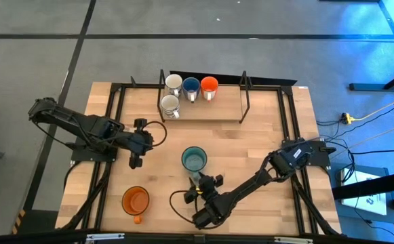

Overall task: Place coffee mugs
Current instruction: Put the green mug on the shelf

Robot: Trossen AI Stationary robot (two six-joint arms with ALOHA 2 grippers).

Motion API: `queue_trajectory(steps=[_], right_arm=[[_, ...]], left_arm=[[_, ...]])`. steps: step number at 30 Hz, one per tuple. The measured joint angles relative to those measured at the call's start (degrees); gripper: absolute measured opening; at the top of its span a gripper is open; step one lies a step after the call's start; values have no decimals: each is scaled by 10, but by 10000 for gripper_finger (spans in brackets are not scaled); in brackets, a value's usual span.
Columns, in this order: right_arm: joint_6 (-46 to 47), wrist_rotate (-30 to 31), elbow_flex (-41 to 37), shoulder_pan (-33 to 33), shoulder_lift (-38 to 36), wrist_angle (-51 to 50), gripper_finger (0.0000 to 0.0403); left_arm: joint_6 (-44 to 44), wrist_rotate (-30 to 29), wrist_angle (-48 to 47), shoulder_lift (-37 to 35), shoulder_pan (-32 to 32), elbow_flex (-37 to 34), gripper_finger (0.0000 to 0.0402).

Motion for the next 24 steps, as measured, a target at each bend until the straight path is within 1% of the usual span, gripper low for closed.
queue_trajectory(steps=[4,6,8,13,20,24], right_arm=[[3,2,-1,-6,17,5,216],[10,2,0,-10,19,6,199],[11,0,-1,-11,22,-1,166],[11,20,-1,-13,24,-9,59],[-11,-5,1,-19,24,-17,59],[-45,-16,0,-20,20,-27,59]], left_arm=[[0,-2,0,-1,0,0,125],[0,0,0,-1,0,0,125],[0,3,0,-1,0,0,125],[0,6,0,-1,0,0,125],[11,6,-1,-1,0,0,125],[25,6,-3,-1,0,0,125]])
